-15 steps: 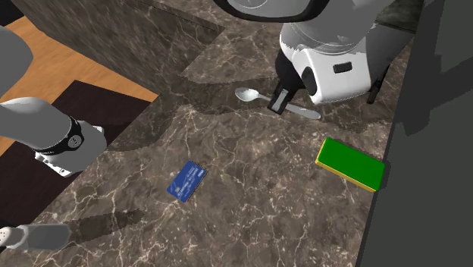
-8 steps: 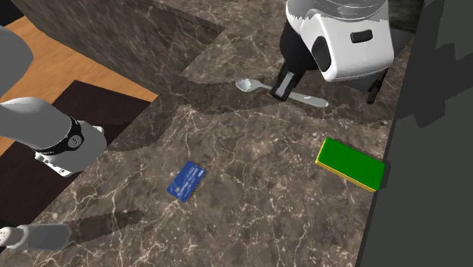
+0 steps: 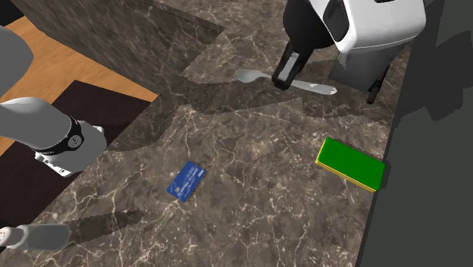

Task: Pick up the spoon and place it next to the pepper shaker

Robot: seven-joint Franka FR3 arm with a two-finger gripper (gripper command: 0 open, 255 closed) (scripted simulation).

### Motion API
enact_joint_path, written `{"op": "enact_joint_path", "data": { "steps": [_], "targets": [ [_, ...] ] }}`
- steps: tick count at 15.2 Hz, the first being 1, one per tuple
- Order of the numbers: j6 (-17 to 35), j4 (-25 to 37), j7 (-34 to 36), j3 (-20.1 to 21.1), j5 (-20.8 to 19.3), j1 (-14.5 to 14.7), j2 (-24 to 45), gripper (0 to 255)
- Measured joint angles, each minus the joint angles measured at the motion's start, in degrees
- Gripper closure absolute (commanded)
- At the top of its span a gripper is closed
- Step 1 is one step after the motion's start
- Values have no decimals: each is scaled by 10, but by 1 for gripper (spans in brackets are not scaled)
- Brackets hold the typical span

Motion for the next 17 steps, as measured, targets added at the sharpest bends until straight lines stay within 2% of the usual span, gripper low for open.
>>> {"op": "enact_joint_path", "data": {
  "steps": [7,17],
  "targets": [
    [2,-102,-77,-33,10,-42,-87,255],
    [-11,-195,-207,-103,-5,-106,-170,255]
  ]
}}
